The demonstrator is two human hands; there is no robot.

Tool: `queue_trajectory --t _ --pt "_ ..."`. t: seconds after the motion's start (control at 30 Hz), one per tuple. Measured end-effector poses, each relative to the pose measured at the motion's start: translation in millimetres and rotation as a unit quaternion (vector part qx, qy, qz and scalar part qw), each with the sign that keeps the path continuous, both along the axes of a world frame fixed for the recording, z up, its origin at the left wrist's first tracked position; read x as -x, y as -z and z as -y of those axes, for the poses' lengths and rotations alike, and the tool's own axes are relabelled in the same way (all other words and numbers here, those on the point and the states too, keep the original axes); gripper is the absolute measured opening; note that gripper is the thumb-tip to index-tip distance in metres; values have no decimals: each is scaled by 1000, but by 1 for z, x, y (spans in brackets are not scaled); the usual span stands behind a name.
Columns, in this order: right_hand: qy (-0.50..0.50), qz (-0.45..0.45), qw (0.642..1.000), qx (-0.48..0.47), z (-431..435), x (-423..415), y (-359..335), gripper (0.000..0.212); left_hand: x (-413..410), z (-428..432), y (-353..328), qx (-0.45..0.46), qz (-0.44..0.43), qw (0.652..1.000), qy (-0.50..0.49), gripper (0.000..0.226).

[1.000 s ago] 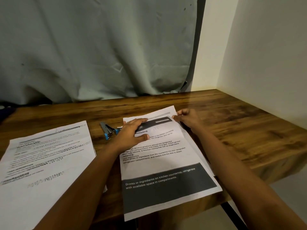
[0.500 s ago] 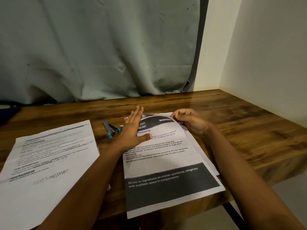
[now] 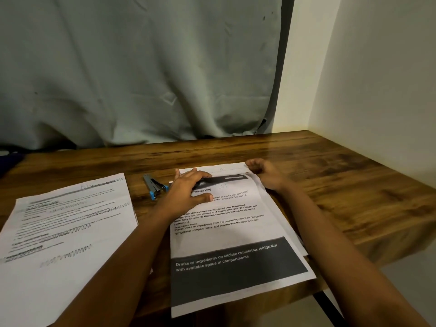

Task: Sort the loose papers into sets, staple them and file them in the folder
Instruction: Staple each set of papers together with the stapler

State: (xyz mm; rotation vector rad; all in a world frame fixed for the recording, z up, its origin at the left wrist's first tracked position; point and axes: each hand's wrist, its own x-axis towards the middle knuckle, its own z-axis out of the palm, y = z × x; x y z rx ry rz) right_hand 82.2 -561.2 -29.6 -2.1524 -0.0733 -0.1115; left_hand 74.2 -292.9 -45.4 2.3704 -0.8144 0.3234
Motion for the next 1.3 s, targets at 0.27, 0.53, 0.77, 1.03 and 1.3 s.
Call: queue_trajectory --t 0.27,0.53,0.77,1.03,1.3 --pt "15 -34 998 -53 2 -10 -3 64 3 1 -2 11 4 1000 4 49" --pt "32 -27 990 -136 -2 -12 -6 58 5 2 -2 6 7 1000 -2 60" --pt "-29 -27 972 -233 -6 14 -19 42 5 1 -2 0 -14 1000 -10 78" --pt "-188 -81 970 -133 -8 28 -20 58 7 3 -2 24 -7 1000 -12 106" --pt "-1 -6 992 -124 -3 17 -12 57 -2 0 5 -20 -2 1000 -14 68"
